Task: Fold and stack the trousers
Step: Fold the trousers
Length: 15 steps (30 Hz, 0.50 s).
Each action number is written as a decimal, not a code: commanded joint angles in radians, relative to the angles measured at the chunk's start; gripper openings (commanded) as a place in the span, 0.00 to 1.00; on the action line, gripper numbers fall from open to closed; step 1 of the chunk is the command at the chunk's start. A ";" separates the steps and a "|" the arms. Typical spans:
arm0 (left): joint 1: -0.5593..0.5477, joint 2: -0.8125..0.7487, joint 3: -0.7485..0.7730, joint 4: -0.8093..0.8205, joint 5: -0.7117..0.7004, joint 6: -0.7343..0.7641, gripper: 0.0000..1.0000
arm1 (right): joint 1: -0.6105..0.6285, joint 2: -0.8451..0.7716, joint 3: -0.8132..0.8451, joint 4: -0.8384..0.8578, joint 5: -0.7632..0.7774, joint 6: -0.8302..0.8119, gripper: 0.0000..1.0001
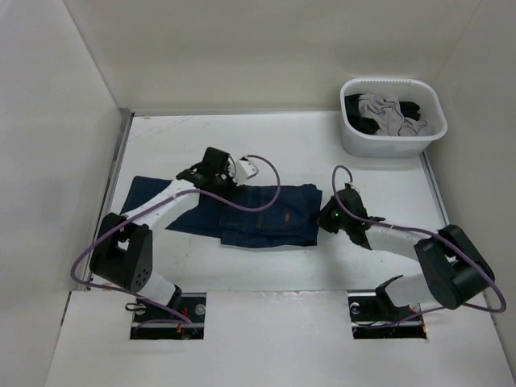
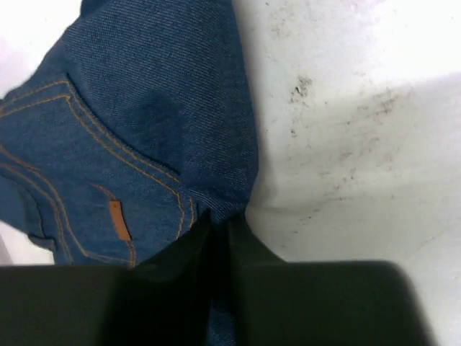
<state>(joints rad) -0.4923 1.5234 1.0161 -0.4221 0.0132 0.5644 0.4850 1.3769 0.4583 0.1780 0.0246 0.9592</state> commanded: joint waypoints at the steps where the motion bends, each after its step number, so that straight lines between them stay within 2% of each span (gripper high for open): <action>1: 0.077 -0.072 0.032 -0.010 0.014 -0.011 0.63 | -0.061 -0.053 -0.009 0.071 -0.094 -0.004 0.03; 2: 0.103 -0.075 0.024 -0.014 0.011 -0.009 0.63 | -0.099 -0.117 -0.024 0.036 -0.089 -0.011 0.00; 4: 0.152 -0.077 0.010 -0.015 0.002 -0.003 0.63 | -0.194 -0.253 -0.021 -0.091 -0.092 -0.054 0.00; 6: 0.198 -0.069 -0.001 -0.015 -0.008 0.000 0.63 | -0.303 -0.405 0.049 -0.287 -0.103 -0.181 0.00; 8: 0.228 -0.055 -0.011 -0.010 -0.019 0.000 0.63 | -0.393 -0.485 0.176 -0.493 -0.121 -0.348 0.00; 10: 0.237 -0.036 -0.020 -0.006 -0.019 -0.006 0.63 | -0.466 -0.487 0.332 -0.688 -0.146 -0.521 0.00; 12: 0.217 -0.013 -0.033 0.002 -0.013 -0.014 0.63 | -0.486 -0.445 0.484 -0.832 -0.144 -0.647 0.00; 15: 0.145 0.029 -0.037 0.025 -0.012 -0.043 0.63 | -0.367 -0.359 0.678 -0.961 -0.088 -0.714 0.01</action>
<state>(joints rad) -0.2905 1.5223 0.9947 -0.4282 -0.0166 0.5533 0.0349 0.9668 0.9855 -0.5568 -0.0765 0.4423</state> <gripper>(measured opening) 0.626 0.039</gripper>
